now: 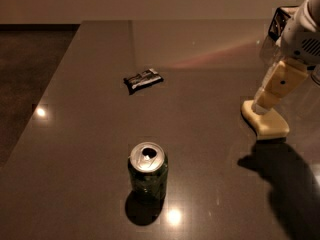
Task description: Move sponge near rxbar chocolate
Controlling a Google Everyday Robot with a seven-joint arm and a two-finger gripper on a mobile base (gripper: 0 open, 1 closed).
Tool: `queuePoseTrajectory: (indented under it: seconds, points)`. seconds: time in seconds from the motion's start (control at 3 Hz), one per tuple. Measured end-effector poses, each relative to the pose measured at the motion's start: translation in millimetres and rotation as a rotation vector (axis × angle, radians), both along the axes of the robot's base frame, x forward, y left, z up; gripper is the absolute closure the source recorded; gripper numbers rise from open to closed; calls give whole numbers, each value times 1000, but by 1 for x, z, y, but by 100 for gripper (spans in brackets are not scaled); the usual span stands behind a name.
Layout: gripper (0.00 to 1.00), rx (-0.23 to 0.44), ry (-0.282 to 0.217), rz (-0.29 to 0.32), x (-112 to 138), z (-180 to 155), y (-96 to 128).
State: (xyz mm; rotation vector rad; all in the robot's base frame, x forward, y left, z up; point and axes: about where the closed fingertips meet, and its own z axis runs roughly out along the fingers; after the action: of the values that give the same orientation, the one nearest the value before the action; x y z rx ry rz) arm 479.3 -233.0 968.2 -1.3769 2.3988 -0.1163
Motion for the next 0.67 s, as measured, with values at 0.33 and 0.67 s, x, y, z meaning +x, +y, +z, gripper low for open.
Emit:
queuePoseTrajectory:
  seconds: [0.33,0.67]
  points:
    - [0,11,56,-115,8,-24,-16]
    - [0,-2,125,-188,7,-55,-31]
